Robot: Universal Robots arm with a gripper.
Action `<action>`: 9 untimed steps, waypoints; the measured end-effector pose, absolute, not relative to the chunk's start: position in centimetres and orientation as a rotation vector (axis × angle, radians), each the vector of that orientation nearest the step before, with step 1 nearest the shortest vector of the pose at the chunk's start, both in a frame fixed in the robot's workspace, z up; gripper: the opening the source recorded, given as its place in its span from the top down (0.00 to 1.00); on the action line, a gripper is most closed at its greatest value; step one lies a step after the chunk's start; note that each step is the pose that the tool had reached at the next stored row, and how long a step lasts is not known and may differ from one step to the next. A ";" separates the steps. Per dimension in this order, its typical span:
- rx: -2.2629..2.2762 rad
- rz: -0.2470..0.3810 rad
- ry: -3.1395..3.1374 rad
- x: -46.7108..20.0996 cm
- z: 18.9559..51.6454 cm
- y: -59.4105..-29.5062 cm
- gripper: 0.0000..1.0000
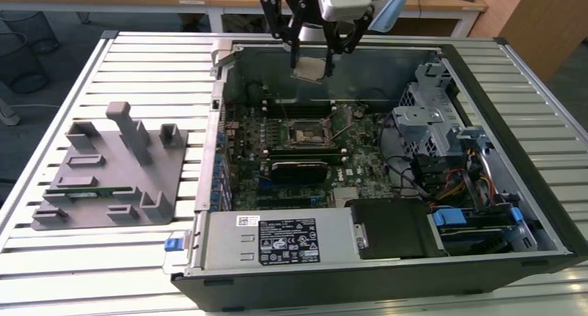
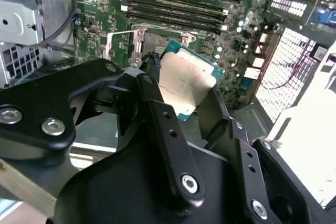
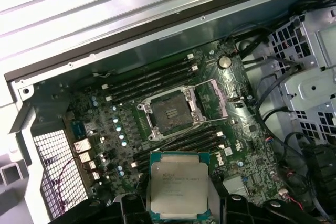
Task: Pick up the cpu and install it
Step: 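Place the cpu into insertion slot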
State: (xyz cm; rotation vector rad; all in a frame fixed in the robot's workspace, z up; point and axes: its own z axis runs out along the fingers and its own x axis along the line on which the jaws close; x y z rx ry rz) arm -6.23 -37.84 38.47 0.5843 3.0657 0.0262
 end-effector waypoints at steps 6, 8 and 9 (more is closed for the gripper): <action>0.678 0.025 3.046 -6.2 38.4 -37.8 0.47; 0.709 0.025 3.039 -6.2 38.4 -37.8 0.47; 0.724 0.025 3.035 -6.2 38.4 -37.8 0.47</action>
